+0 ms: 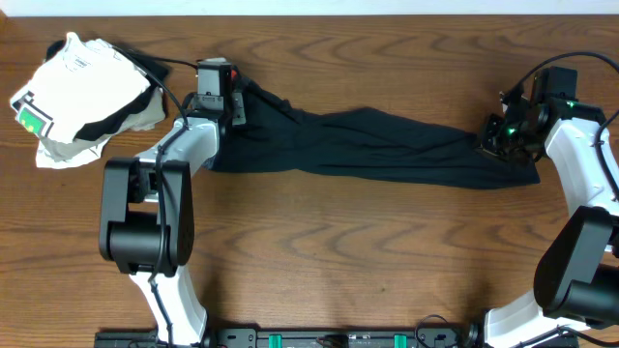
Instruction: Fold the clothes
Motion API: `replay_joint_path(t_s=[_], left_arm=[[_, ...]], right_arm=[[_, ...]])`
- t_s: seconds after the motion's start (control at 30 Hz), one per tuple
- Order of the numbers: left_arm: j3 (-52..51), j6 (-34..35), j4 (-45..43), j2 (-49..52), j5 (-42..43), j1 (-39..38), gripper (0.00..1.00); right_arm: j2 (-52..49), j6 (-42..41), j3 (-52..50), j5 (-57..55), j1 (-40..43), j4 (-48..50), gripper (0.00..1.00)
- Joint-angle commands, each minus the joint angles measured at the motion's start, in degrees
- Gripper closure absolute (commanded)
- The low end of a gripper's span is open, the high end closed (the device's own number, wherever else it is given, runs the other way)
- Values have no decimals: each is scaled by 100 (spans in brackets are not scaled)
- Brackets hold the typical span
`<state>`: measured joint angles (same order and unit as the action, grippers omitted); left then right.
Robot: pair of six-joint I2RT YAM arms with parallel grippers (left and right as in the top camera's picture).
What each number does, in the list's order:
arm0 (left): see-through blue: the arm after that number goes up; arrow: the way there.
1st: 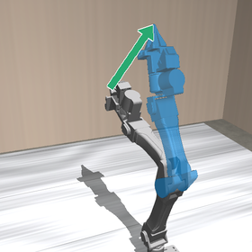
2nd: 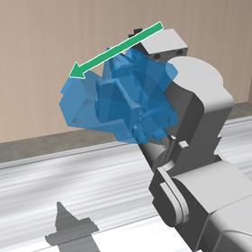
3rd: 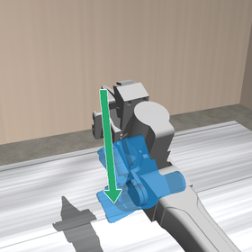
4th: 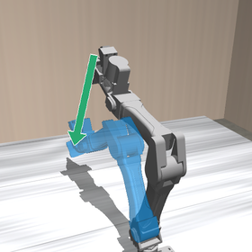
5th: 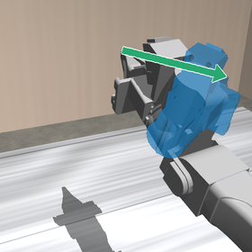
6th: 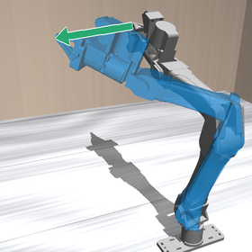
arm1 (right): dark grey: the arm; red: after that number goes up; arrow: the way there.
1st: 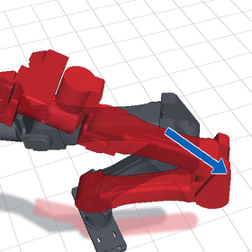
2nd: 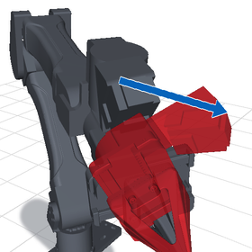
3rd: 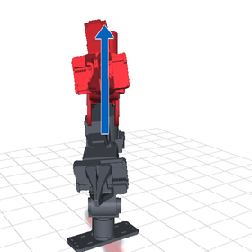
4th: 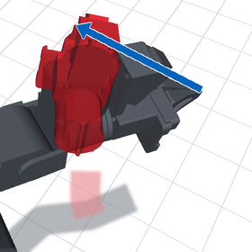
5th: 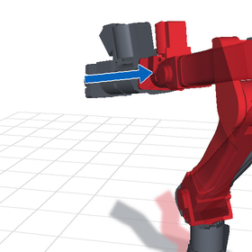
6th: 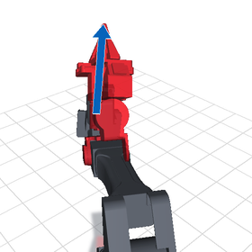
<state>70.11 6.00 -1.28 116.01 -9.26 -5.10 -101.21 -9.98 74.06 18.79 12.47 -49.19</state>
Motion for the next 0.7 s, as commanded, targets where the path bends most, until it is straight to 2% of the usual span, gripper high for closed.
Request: replay_joint_path(t_s=[0.0,0.07,0.2,0.23,0.27,0.33,0.47,0.53,0.67], left_arm=[[37,2,-254,129,-459,210,88],[37,2,-485,153,-498,332,86],[37,-129,-527,-9,-503,494,85],[37,-129,-522,-120,-503,498,77],[37,-129,-525,-245,-501,498,75],[37,-127,-520,-533,-501,490,75],[37,-125,70,-1272,-417,404,74],[37,-122,549,-1626,96,341,73],[35,-107,1482,-2057,1891,173,74]], right_arm=[[83,63,66,-210,-50,-42,99],[83,98,66,-188,-66,-55,99],[83,708,66,258,-227,-37,98],[83,708,66,254,-291,-26,98],[83,708,66,234,-358,-2,97],[83,708,66,199,-479,46,97],[83,708,66,201,-693,190,95],[83,708,66,203,-793,256,93],[83,702,66,203,-973,358,89]])
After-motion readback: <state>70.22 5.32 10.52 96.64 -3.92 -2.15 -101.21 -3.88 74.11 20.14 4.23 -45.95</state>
